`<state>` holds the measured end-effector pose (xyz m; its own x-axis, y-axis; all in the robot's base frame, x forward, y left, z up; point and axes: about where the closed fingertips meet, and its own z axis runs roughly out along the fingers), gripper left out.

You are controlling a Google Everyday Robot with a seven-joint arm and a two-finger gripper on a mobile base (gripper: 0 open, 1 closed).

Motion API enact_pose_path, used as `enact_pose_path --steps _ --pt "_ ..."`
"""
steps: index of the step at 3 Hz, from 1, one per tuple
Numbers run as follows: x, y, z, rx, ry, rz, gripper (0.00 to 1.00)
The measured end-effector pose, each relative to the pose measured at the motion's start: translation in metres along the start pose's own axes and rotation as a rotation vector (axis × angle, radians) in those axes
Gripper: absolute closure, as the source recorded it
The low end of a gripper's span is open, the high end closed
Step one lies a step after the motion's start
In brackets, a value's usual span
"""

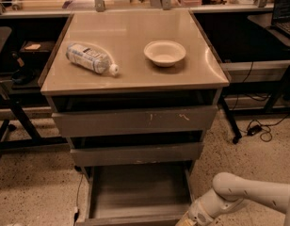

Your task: Close bottom drawer

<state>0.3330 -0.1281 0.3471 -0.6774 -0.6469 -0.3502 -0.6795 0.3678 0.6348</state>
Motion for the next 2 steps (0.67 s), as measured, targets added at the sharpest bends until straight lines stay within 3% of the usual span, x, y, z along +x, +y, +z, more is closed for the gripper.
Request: enact_pose_path --steps 1,2 --pt "0.007 -0.022 0.021 -0.030 -0.031 0.041 1.00" --pt "0.026 -0.095 0.072 -0.054 -0.103 0.178 1.00"
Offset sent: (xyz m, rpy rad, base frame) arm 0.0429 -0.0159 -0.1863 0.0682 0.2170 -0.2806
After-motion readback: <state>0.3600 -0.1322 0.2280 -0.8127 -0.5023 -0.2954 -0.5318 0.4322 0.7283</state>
